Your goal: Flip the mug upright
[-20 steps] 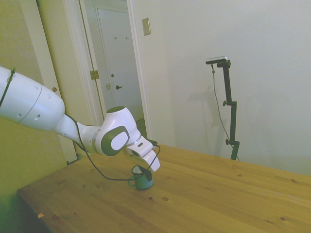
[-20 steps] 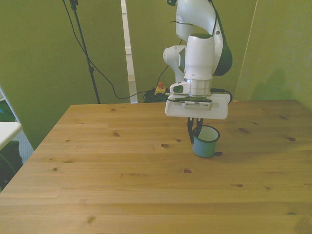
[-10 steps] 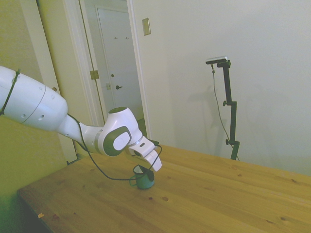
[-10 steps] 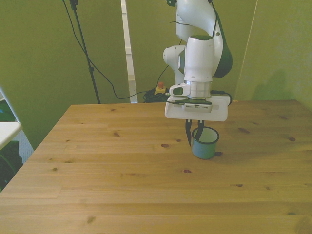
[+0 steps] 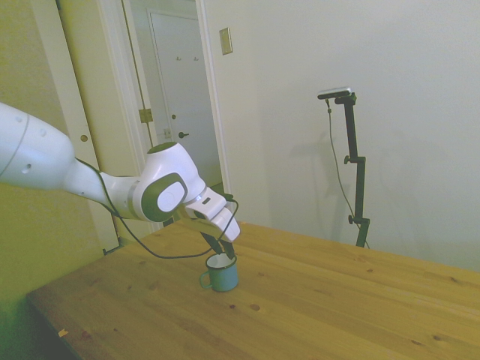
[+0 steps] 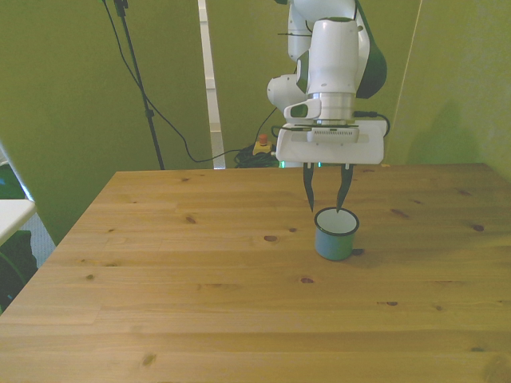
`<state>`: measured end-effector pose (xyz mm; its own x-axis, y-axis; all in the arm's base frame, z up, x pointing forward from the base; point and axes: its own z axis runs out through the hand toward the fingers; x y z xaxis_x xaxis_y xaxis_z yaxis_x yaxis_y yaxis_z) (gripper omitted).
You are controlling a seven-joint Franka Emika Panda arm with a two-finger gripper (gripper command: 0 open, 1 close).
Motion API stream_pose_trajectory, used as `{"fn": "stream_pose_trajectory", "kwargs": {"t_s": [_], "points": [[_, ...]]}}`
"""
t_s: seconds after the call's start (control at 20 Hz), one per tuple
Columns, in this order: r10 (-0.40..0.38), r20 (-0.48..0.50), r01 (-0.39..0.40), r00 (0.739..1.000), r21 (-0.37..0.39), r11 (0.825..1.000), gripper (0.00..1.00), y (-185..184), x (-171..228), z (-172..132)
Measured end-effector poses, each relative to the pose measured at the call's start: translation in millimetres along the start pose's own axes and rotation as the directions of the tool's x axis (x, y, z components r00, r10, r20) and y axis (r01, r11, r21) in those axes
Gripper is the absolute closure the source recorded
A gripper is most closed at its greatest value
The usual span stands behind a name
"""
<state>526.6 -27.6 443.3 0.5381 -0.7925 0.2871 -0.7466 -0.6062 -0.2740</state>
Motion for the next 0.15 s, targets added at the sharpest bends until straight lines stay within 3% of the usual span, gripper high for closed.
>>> {"fn": "stream_pose_trajectory", "kwargs": {"t_s": [0.15], "points": [[-0.018,0.000,0.018,1.000,0.008,1.000,0.00,13,-23,-16]]}}
